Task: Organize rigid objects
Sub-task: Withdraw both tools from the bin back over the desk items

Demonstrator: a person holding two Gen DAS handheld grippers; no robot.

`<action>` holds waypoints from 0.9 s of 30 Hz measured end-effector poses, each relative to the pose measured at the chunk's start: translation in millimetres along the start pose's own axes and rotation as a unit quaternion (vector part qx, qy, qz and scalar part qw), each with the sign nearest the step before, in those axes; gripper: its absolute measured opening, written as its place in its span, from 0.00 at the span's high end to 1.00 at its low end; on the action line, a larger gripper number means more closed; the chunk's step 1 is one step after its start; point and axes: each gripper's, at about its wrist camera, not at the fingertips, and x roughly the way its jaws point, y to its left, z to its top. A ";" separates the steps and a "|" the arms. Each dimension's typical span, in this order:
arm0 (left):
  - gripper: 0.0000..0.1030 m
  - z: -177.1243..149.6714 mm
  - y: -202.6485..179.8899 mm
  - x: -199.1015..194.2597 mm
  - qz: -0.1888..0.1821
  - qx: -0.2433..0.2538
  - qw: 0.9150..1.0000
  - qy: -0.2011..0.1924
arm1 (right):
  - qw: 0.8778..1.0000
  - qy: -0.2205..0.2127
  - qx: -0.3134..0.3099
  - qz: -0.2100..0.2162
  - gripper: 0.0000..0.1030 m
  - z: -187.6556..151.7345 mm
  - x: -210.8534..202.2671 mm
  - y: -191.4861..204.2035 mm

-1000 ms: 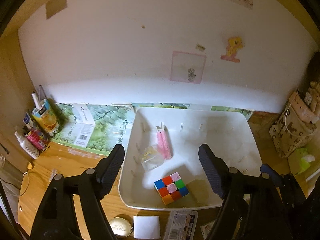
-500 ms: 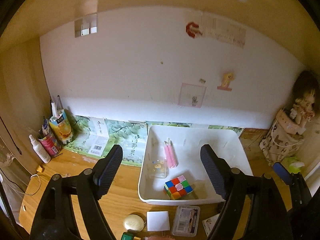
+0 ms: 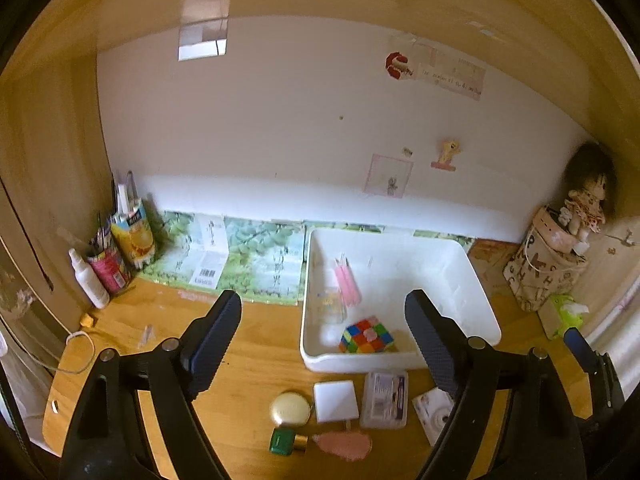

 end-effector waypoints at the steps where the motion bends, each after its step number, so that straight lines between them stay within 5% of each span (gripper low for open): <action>1: 0.16 -2.9 3.8 -1.2 -0.004 -0.002 1.000 0.005 | 1.000 0.001 0.002 -0.003 0.16 -2.6 -3.9 2.6; 17: 0.16 -57.9 36.7 -2.6 -0.038 0.009 0.994 0.098 | 0.998 0.045 0.023 -0.048 0.17 -52.4 -45.6 46.6; 27: 0.16 -92.9 30.1 4.2 -0.072 0.007 0.983 0.166 | 0.994 0.095 0.014 -0.060 0.16 -80.9 -52.2 50.0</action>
